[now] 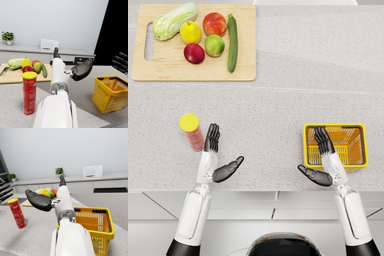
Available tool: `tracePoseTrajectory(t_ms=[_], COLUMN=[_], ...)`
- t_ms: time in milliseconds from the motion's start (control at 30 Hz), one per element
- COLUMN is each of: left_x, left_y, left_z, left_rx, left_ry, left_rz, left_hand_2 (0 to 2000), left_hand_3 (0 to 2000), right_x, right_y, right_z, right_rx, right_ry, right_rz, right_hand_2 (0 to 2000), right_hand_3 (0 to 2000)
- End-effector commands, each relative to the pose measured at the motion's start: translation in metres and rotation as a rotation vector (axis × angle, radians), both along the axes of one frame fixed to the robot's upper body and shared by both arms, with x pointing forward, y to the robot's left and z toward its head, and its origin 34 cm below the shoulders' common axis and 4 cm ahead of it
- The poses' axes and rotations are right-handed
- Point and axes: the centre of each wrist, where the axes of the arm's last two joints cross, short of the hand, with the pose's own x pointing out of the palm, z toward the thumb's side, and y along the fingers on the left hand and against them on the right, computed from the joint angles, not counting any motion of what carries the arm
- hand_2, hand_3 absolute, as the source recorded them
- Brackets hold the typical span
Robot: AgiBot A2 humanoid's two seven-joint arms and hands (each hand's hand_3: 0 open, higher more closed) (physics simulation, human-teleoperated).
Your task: Pick up the red potato chip and place it into the yellow basket
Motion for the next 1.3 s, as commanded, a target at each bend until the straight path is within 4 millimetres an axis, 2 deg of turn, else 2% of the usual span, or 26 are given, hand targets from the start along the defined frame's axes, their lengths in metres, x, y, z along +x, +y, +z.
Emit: tracePoseTrajectory(t_ms=[33, 367, 400, 467, 567, 667, 733, 767, 800, 900, 1000, 1167, 1300], left_x=[0.000, 0.000, 0.001, 0.011, 0.028, 0.044, 0.055, 0.059, 0.061, 0.070, 0.078, 0.090, 0.102], left_y=[0.000, 0.000, -0.006, -0.001, 0.015, 0.038, 0.054, 0.060, 0.064, 0.077, 0.090, 0.094, 0.097], left_z=[0.000, 0.000, -0.006, 0.011, 0.030, 0.038, 0.038, 0.035, 0.034, 0.024, 0.005, -0.047, -0.081], left_rx=[0.000, 0.000, 0.007, -0.032, -0.034, 0.069, 0.139, 0.176, 0.208, 0.306, 0.340, 0.372, 0.369], left_ry=[0.000, 0.000, 0.024, -0.096, -0.203, -0.249, -0.241, -0.231, -0.226, -0.178, -0.093, 0.114, 0.272], left_rz=[0.000, 0.000, -0.021, -0.020, 0.050, 0.178, 0.262, 0.295, 0.325, 0.399, 0.445, 0.425, 0.413], left_hand_2=[0, 0, 0, 0, 0, 0, 0, 0, 0, 0, 0, 0, 0], left_hand_3=[0, 0, 0, 0, 0, 0, 0, 0, 0, 0, 0, 0, 0], right_x=[0.000, 0.000, 0.001, 0.005, 0.013, 0.016, 0.017, 0.016, 0.016, 0.016, 0.014, 0.015, 0.013], right_y=[0.000, 0.000, 0.006, 0.004, -0.012, -0.031, -0.042, -0.046, -0.047, -0.056, -0.062, -0.052, -0.043], right_z=[0.000, 0.000, -0.006, 0.018, 0.046, 0.054, 0.057, 0.043, 0.040, 0.041, 0.040, 0.032, 0.030], right_rx=[0.000, 0.000, -0.007, 0.069, 0.139, 0.045, -0.021, -0.069, -0.110, -0.211, -0.252, -0.278, -0.280], right_ry=[0.000, 0.000, 0.024, -0.100, -0.222, -0.297, -0.332, -0.290, -0.291, -0.319, -0.321, -0.302, -0.303], right_rz=[0.000, 0.000, 0.021, -0.051, -0.156, -0.296, -0.378, -0.409, -0.429, -0.508, -0.552, -0.520, -0.493], right_hand_2=[0, 0, 0, 0, 0, 0, 0, 0, 0, 0, 0, 0, 0], right_hand_3=[0, 0, 0, 0, 0, 0, 0, 0, 0, 0, 0, 0, 0])
